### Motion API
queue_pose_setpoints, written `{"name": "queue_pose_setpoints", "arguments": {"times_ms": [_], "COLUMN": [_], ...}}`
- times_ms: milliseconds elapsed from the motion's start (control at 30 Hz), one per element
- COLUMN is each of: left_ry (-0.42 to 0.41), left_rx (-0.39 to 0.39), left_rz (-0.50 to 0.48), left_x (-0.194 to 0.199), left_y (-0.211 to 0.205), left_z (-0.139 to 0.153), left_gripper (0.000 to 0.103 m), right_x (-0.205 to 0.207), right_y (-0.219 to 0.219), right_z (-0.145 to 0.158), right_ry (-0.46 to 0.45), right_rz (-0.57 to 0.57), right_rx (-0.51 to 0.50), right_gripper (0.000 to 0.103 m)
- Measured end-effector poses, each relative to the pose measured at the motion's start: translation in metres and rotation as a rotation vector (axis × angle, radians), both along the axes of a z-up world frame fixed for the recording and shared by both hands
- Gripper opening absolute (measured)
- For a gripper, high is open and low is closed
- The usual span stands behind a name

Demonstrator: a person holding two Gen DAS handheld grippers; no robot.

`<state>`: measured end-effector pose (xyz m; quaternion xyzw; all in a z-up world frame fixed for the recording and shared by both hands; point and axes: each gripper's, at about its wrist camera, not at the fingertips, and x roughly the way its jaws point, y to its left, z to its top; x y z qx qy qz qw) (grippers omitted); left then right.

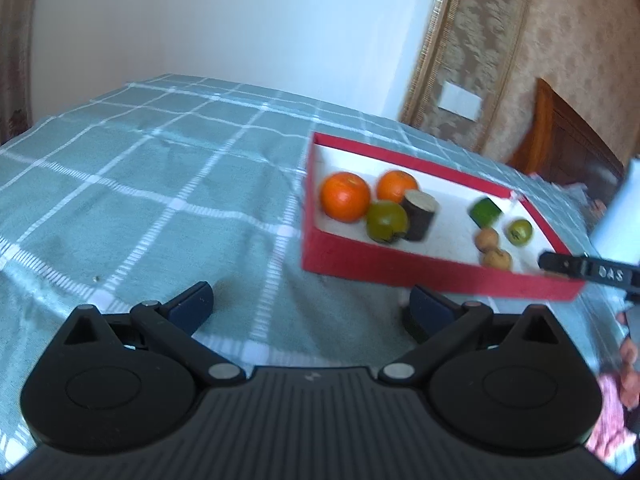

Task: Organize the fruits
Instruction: 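Move the left gripper to the dark green avocado half and grasp it, then carry the avocado half into the tray and open the left gripper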

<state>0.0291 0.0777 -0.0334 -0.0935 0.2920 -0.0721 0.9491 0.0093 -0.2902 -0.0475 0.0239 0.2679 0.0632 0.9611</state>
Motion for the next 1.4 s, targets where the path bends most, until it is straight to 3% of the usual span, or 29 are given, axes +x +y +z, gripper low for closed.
{"name": "queue_pose_setpoints", "arguments": {"times_ms": [200, 533, 600, 667, 833, 1100, 1167, 1233, 1400], "left_ry": [-0.003, -0.009, -0.016, -0.005, 0.014, 0.000, -0.007, -0.009, -0.015], "left_rx": [0.002, 0.163, 0.208, 0.232, 0.247, 0.249, 0.242, 0.232, 0.234], "left_rz": [-0.029, -0.116, -0.129, -0.155, -0.163, -0.179, -0.187, -0.190, -0.190], "left_x": [-0.016, -0.010, -0.007, -0.003, 0.002, -0.001, -0.002, -0.002, -0.004], "left_y": [-0.020, -0.065, -0.074, -0.079, -0.086, -0.088, -0.087, -0.087, -0.086], "left_z": [0.003, 0.006, 0.005, 0.003, -0.003, -0.003, -0.002, -0.001, -0.002], "left_gripper": [0.103, 0.103, 0.098, 0.086, 0.084, 0.071, 0.051, 0.038, 0.038], "right_x": [-0.008, -0.012, -0.013, -0.013, -0.013, -0.014, -0.014, -0.014, -0.013], "right_y": [0.008, 0.006, 0.006, 0.006, 0.007, 0.010, 0.010, 0.011, 0.012], "right_z": [0.000, 0.002, 0.002, 0.002, 0.003, 0.002, 0.002, 0.002, 0.001], "right_ry": [-0.032, -0.041, -0.046, -0.044, -0.043, -0.039, -0.040, -0.040, -0.041], "right_rz": [0.000, -0.009, -0.014, -0.013, -0.007, 0.004, 0.002, 0.000, 0.000], "right_rx": [-0.037, -0.015, -0.019, -0.020, -0.019, -0.029, -0.033, -0.035, -0.048], "right_gripper": [0.077, 0.078, 0.078, 0.078, 0.078, 0.078, 0.078, 0.078, 0.078]}}
